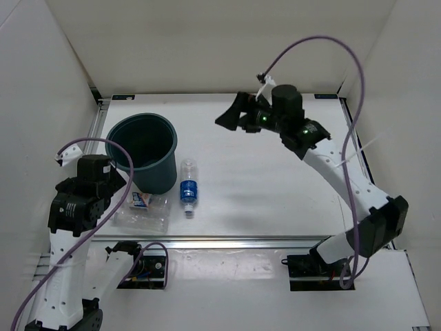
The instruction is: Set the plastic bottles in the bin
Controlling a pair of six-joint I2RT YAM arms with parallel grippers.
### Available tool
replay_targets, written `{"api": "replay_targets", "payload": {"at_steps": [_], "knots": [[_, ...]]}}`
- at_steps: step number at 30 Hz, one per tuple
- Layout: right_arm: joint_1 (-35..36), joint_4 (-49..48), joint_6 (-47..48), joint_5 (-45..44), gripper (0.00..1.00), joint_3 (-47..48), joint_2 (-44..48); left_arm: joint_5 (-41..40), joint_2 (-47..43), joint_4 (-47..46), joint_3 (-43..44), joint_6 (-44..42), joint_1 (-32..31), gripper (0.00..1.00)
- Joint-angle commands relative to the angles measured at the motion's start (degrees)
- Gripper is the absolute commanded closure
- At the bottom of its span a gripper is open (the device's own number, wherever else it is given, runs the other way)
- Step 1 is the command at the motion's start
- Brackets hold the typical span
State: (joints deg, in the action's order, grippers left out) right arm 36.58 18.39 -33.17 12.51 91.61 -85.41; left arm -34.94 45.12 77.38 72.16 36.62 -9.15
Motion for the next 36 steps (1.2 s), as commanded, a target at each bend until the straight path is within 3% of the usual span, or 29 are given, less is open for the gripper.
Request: {"api": "replay_targets", "payload": {"at_steps": [1,2,5,13,19,29,34,36], "knots": [[-2.38,-6.92,-7.86,14.07,0.04,-15.8,-7.47,-1.1,-1.79,0.13,-1.4,1.43,-0.26,0.0],[-2.39,-8.45,-8.66,21.34,0.06,-17.24,-9.41,-0.57,-1.79,0.13,-1.41,1.44,-0.26,0.0],[-1.87,-11.18,-8.67,28.51,0.07,-17.09,-17.58,-0.57,-2.32,0.14,-2.9,1.44,-0.26,0.0],[-0.37,-13.56,-9.63,36.26,0.07,-10.76,-33.32,0.49,-2.32,2.59,-2.29,2.05,-0.26,0.0],[0.77,-17.77,-12.79,37.5,0.07,-8.21,-39.04,2.77,-1.79,4.18,-1.76,2.05,-0.26,0.0],[3.23,-16.55,-14.47,38.55,0.09,4.0,-49.58,5.14,-1.79,4.18,-0.71,-0.32,-0.26,0.0],[3.76,-15.84,-15.52,38.55,0.2,7.78,-52.66,5.14,-1.79,4.18,0.35,-1.9,0.27,0.0],[3.76,-15.84,-15.52,39.17,0.32,7.79,-53.29,5.67,-1.79,4.18,0.35,-1.9,0.27,0.0]]}}
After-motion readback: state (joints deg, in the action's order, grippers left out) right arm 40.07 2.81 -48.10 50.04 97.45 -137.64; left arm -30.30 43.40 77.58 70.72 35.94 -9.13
